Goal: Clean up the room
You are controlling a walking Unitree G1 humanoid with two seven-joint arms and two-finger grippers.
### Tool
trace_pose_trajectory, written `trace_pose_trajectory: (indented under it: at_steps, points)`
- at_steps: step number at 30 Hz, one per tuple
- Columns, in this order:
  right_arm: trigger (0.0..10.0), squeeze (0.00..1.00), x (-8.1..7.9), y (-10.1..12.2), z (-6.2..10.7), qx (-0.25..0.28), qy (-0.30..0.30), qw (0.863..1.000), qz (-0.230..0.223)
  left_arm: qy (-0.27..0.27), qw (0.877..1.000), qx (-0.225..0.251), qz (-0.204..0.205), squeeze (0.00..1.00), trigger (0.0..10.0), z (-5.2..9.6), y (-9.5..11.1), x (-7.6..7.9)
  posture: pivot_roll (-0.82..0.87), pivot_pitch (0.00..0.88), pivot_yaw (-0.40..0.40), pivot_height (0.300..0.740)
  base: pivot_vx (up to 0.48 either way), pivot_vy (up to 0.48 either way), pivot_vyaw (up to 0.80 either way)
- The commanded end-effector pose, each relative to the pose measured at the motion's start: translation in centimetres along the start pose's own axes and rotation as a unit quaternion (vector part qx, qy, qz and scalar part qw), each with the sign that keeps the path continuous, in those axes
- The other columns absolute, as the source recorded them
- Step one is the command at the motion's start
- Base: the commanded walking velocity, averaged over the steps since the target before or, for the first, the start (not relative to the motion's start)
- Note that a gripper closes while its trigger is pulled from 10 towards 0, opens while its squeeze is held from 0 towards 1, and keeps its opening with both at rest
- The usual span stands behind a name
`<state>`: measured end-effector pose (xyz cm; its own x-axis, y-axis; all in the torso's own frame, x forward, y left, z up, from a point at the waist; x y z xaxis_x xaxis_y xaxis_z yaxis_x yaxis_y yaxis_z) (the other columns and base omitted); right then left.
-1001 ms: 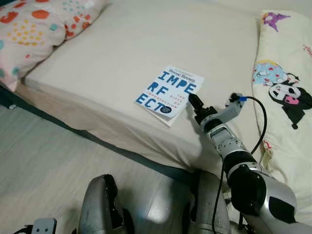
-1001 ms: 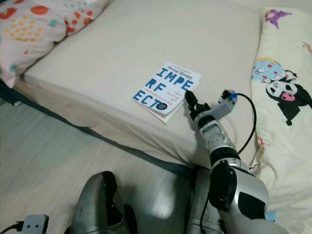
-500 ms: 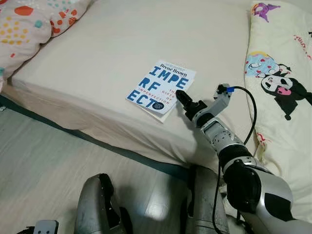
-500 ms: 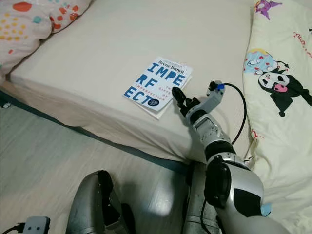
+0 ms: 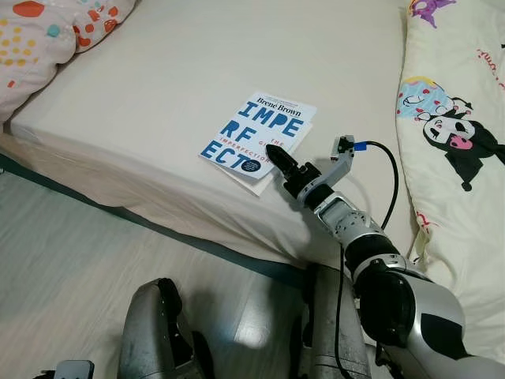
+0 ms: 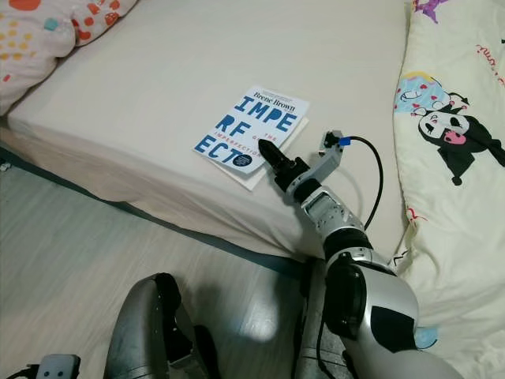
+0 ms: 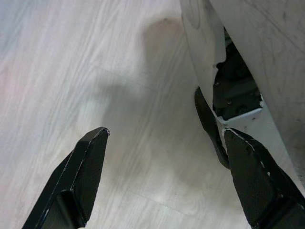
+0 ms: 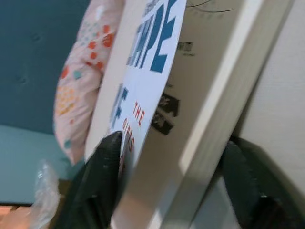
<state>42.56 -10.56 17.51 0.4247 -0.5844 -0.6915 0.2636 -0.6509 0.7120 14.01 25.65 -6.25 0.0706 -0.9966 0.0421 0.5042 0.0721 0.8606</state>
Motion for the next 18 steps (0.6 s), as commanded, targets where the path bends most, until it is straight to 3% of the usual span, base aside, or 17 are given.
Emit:
trace_pose_trajectory:
  at_steps: [1, 11, 18]
  points:
    - [0.0, 0.0, 1.2, -3.8, 0.7, -0.056, -0.035, 0.997, -0.029, 0.006, 0.999, -0.035, 0.011, 0.0, 10.0, 1.2, -1.9, 0.1, 0.21, 0.459, 0.008, 0.327, 0.0, 0.0, 0.0]
    - [0.0, 0.0, 1.3, -2.2, 1.0, -0.015, -0.02, 0.999, -0.036, 0.011, 0.999, -0.034, 0.019, 0.0, 10.0, -0.1, -1.5, 0.4, 0.19, 0.397, -0.006, 0.327, 0.0, 0.0, 0.0]
    - [0.0, 0.0, 0.9, -0.9, 1.1, 0.016, 0.021, 0.999, -0.034, 0.033, 0.999, -0.019, 0.037, 0.0, 10.0, -2.4, 0.2, 0.2, 0.17, 0.306, -0.025, 0.327, 0.0, 0.0, 0.0]
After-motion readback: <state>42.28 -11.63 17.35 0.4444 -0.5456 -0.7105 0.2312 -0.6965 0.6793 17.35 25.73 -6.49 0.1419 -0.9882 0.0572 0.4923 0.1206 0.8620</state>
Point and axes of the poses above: a point about 5 cm out from each wrist's last joint towards the gripper, its own z axis pointing back from the gripper into the wrist, its own y axis along the axis of the wrist's last joint, x = y × z, the point moved 3 cm from there along -z, pointing out of the wrist towards the gripper, and after that the axes turned 4 degrees about z, right-handed, at the moved point
